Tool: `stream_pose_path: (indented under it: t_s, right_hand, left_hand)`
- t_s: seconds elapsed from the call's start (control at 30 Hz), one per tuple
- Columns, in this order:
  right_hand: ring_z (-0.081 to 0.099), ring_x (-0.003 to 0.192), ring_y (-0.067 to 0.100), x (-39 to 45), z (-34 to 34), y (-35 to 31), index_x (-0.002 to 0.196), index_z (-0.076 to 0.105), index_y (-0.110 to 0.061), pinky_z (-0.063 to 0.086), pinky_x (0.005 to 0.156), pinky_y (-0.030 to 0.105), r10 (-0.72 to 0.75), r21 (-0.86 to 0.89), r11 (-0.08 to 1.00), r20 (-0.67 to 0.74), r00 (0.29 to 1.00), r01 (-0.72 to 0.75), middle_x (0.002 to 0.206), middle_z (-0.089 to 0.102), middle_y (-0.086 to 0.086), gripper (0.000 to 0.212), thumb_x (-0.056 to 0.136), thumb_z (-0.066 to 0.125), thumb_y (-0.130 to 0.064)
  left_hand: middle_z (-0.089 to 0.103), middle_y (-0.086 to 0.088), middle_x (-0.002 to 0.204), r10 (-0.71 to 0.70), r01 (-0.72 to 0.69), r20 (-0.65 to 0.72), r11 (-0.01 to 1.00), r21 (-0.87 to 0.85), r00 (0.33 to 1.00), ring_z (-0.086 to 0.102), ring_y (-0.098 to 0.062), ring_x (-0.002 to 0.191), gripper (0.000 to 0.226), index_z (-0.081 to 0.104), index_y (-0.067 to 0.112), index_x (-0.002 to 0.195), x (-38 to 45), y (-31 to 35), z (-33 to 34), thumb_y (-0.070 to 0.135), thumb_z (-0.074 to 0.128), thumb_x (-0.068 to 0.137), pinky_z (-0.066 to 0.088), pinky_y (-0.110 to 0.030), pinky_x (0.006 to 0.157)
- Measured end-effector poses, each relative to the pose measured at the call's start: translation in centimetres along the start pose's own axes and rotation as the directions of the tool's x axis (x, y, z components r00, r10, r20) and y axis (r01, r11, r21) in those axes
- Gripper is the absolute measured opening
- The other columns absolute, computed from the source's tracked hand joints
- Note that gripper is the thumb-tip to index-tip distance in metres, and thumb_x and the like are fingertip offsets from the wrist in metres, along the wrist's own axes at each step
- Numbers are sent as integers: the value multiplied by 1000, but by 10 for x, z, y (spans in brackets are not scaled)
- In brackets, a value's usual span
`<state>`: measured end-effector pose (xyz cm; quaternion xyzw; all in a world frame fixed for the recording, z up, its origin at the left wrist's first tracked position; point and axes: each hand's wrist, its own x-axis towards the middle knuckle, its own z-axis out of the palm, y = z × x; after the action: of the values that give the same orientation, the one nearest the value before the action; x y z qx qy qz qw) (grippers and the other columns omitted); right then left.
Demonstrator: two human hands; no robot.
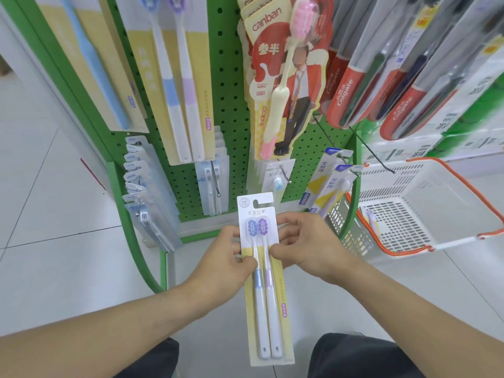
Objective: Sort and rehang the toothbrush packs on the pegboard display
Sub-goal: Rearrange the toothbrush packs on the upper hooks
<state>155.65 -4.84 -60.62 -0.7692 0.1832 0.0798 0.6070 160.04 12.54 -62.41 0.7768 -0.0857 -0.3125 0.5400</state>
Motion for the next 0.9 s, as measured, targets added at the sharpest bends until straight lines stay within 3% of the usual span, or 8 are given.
stream_pose_path:
  t_s: [0.13,0.23,0.4,0.47,0.6,0.73,0.83,0.9]
  right_hand:
    - [73,73,28,-2,-2,0,105,70,-1,64,72,47,40,122,992,-36,999,-35,90,76,20,29,82,67,16]
    - [73,85,32,-7,0,-2,107,71,-1,62,82,52,33,161,986,39,999,-39,102,75,21,26,87,63,13]
    - [70,105,39,-11,-1,-4,117,69,-9,58,90,53,-40,80,996,100,994,32,111,75,15,32,89,69,6]
    - [71,100,35,-12,-1,-4,121,66,-11,60,83,46,-48,39,998,161,986,43,111,73,15,38,87,72,6]
    - [73,86,35,-17,3,-6,115,67,-9,64,70,45,12,-20,1000,216,976,-8,106,67,20,28,89,75,-4]
    - [72,78,29,-16,-4,-4,112,68,-5,63,61,39,38,-43,999,158,987,-31,99,70,21,28,86,79,-3]
    - [73,83,37,-16,-10,-3,112,66,-2,64,68,45,33,-10,999,122,992,-32,103,69,25,29,86,78,1]
    - [70,76,26,-16,-15,-4,114,65,-4,64,70,40,29,-30,999,152,988,-24,100,69,22,33,85,78,4]
  left_hand:
    - [78,-8,89,-53,59,59,994,-97,997,76,-24,82,14,56,14,111,-1,4,1,7,57,99,61,-53,79]
    - [78,-6,89,6,-4,30,998,-70,1000,75,-29,86,12,62,16,107,-2,6,1,24,63,99,59,-58,77]
    - [78,1,82,47,-47,-63,999,-6,997,75,-23,79,6,67,20,101,0,3,3,21,68,95,62,-47,75]
    - [78,3,82,57,-59,-103,998,-17,993,75,-19,79,10,68,20,101,1,5,1,14,69,92,62,-39,77]
    - [79,-3,86,53,-65,-144,994,-83,988,75,-28,83,14,68,16,105,5,7,-3,12,69,92,61,-48,81]
    - [79,4,92,5,-1,55,997,-78,998,76,-13,79,32,60,21,114,-1,6,-3,6,72,89,62,-31,66]
    - [77,-4,101,4,3,141,999,-55,990,76,-25,88,45,56,20,119,-3,2,-4,0,76,85,63,-50,77]
    - [77,-5,101,35,-25,119,996,-83,992,76,-29,88,43,57,17,118,-2,0,-5,-1,77,85,62,-53,77]
